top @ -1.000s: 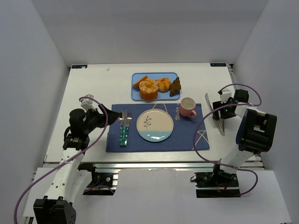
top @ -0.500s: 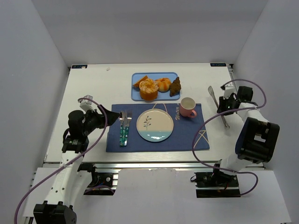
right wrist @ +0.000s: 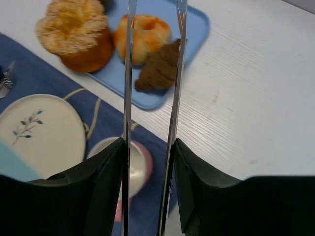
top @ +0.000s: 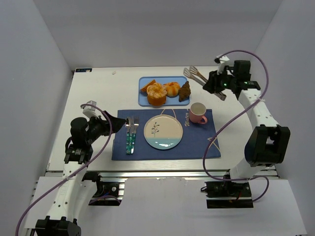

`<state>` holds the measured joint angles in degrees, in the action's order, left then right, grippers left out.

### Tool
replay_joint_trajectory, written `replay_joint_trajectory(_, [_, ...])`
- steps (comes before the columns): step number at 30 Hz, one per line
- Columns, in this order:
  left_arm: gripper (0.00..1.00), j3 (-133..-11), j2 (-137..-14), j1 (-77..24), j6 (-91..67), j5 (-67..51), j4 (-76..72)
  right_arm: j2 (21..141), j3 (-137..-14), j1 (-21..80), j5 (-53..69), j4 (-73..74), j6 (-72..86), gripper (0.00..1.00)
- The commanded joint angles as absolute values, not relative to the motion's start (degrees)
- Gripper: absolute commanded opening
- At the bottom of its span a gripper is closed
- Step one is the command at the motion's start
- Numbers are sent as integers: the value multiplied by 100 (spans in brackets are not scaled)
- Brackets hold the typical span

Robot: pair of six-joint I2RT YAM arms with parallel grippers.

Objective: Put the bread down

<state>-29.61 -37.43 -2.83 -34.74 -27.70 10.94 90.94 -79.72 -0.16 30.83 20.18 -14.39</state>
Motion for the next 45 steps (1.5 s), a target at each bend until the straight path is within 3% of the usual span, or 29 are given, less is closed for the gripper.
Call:
replay_joint_trajectory(1, [80, -3182, -3604, -290, -3463, -2698, 1256, 9290, -8445, 447, 3375, 2136, -1064, 48])
replay_joint_trajectory(13, [80, -3261, -3428, -299, -3437, -2567, 1582, 9799, -8235, 1301, 3367, 1512, 650, 51])
replay_joint_trajectory(33, [80, -3340, -3419, -299, -3445, -2452, 1740, 10731, -8675, 1670, 2751, 1468, 1186, 51])
replay_joint_trajectory(45, [80, -3349, -3358, -299, -3472, -2426, 1802, 10784, -8543, 1705, 2812, 1398, 1590, 28])
